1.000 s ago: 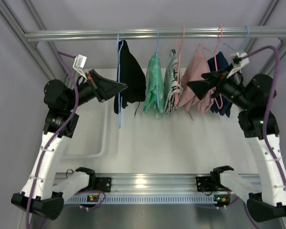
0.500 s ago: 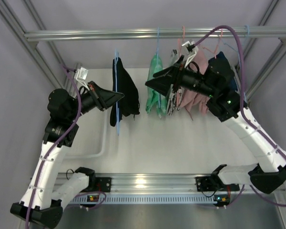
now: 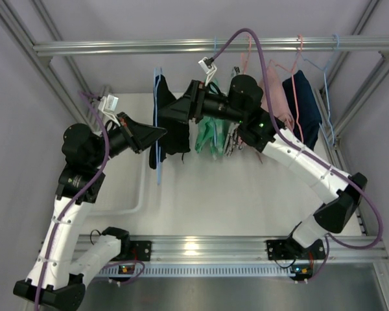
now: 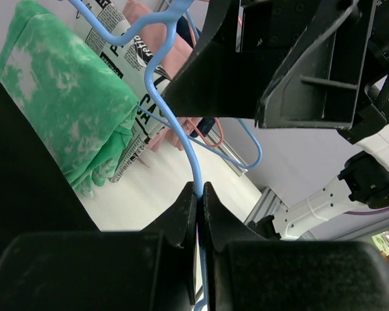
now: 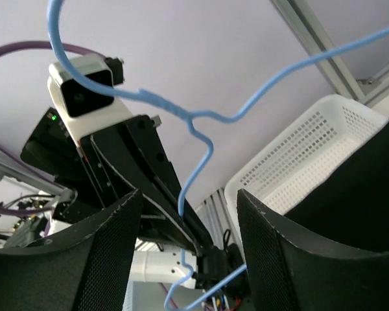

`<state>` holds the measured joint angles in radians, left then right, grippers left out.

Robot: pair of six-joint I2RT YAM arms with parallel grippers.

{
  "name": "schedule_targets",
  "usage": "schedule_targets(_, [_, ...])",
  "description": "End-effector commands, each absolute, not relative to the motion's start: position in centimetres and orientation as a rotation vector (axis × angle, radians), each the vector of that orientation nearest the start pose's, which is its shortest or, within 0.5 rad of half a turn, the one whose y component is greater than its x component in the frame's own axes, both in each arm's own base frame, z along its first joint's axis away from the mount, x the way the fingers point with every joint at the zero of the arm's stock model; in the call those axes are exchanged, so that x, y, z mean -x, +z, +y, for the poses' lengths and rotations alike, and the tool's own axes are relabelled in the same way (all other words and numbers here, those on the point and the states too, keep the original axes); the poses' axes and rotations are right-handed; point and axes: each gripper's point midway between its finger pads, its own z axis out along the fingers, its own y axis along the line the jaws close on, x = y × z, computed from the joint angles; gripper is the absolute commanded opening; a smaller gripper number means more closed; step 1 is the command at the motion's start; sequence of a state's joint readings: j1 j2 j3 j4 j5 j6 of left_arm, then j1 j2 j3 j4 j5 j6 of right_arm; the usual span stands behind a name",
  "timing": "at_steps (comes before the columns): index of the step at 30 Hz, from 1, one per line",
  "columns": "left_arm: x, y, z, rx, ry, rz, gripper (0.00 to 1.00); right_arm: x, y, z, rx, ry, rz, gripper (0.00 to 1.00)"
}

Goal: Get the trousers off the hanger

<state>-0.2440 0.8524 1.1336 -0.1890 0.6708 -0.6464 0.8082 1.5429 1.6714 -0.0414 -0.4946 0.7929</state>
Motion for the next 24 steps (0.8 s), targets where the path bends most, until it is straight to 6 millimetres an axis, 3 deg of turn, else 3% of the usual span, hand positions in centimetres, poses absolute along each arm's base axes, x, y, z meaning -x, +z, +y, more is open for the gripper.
schedule_targets(1, [-20.8,47.4,-18.5,-0.398,-1.122,1.356,0.00,-22.1,52.3,41.6,0.491,1.739,1.459,0.59])
schedule_targets(7, [-20.9,47.6,-18.5,-0.387,-1.136,1.353,0.00,-23.0,51.7,43.6,0.449,1.819,1.500,0.53])
schedule_targets(14, [-21.1,48.6,-18.7,-0.392,-1.150,1.314,0.00,-23.8,50.1,44.8,0.423,1.852,1.558,0.53])
schedule_targets(19, [-21.3,49.0,-18.5,-0.388,-1.132,1.306,0.00,-23.9,49.8,44.8,0.423,1.853,1.571,0.53])
schedule_targets(24, [-21.6,48.8,-18.5,-0.369,-1.134,1.309,0.00,-24.2,48.0,44.5,0.417,1.810,1.616,0.51])
